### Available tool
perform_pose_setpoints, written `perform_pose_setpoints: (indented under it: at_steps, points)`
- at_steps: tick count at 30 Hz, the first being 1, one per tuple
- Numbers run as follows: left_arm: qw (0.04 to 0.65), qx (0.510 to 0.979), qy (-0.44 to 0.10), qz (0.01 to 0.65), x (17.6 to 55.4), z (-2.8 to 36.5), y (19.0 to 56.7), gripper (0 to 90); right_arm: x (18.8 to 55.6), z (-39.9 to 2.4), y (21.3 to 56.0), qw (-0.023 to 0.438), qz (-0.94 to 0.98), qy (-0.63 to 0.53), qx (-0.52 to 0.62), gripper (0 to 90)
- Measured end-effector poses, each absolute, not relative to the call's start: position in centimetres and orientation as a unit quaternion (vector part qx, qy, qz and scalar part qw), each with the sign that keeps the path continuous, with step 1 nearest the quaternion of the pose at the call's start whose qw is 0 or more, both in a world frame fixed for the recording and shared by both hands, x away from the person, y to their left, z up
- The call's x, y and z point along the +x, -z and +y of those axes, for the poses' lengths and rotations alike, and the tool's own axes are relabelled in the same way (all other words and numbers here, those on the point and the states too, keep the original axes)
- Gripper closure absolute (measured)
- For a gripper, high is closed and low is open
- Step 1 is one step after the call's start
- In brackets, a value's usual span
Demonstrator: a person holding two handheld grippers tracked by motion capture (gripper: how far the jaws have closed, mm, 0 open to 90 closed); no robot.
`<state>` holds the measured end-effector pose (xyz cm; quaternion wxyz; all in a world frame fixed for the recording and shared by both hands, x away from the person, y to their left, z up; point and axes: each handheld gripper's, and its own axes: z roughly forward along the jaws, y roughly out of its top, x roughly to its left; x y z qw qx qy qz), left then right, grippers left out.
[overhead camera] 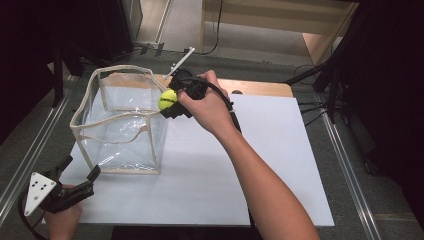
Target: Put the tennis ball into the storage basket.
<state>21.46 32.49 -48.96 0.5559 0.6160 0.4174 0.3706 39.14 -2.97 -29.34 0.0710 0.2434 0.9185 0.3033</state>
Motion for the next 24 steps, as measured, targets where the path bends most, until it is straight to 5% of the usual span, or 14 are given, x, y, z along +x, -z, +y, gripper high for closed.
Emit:
perform_pose_setpoints:
  at_steps: [24]
  points:
    - [0.557, 0.617, -0.368, 0.416, 21.4, 32.5, 49.0, 9.8, 41.5, -0.4, 28.0, 0.069, 0.922, -0.297, 0.240, 23.9]
